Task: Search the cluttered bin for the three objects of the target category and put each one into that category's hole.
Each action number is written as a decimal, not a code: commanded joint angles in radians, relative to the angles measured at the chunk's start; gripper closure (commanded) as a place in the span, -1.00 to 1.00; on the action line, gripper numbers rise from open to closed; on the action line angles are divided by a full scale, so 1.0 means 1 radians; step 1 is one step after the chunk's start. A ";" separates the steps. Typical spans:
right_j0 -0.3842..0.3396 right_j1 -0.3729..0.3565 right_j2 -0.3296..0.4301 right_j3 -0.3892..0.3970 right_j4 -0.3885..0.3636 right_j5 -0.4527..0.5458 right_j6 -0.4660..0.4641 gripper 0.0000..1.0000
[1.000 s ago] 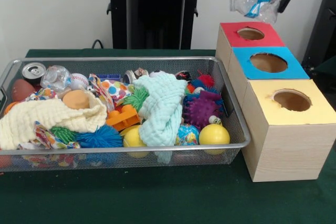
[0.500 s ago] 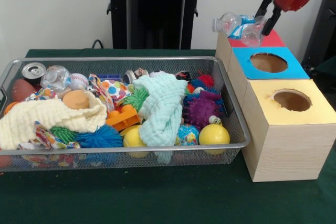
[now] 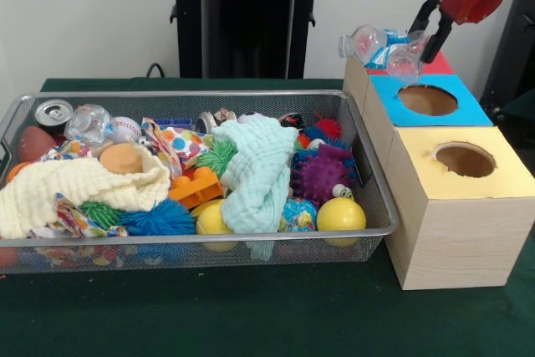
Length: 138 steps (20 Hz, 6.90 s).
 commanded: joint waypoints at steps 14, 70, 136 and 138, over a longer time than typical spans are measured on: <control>0.044 0.043 0.125 0.062 0.014 -0.005 0.158 1.00; 0.082 0.116 0.261 0.300 0.243 -0.422 0.209 1.00; -0.582 -0.148 0.518 0.443 -0.451 -0.477 -0.419 1.00; -0.627 -0.130 0.553 0.435 -0.496 -0.490 -0.435 1.00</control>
